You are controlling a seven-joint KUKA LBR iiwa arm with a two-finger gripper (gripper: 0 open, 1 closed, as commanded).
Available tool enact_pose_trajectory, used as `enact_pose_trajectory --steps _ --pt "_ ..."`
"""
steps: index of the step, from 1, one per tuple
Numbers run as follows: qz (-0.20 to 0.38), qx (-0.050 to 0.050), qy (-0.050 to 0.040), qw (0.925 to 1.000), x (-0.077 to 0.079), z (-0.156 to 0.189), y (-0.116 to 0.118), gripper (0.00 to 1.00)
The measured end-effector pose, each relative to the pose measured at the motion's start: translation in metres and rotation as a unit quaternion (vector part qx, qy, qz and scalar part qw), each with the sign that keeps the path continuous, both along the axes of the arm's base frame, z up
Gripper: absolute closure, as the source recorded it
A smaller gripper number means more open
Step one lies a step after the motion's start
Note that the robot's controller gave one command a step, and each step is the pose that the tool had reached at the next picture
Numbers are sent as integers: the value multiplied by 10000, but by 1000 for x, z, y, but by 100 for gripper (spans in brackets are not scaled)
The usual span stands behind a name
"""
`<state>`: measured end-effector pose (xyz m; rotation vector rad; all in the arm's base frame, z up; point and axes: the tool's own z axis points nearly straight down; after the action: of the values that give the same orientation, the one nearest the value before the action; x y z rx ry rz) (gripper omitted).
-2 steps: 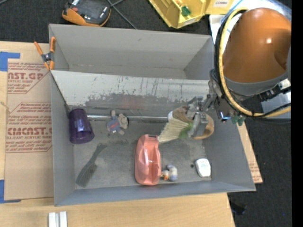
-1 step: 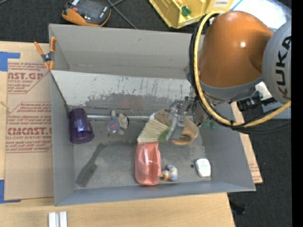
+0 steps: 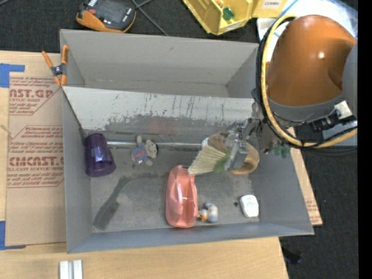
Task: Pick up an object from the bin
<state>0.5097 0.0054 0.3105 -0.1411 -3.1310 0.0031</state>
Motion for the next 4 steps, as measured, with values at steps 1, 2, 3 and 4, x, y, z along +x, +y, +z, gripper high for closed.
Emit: enact_pose_trajectory --steps 1,2,3,4 --pt "143 39 12 9999 -6 55 45 0" --pt "52 2 49 10000 3 11 14 0" --pt "832 29 11 9965 20 116 -34 0" --pt "253 20 101 9996 -11 110 25 0"
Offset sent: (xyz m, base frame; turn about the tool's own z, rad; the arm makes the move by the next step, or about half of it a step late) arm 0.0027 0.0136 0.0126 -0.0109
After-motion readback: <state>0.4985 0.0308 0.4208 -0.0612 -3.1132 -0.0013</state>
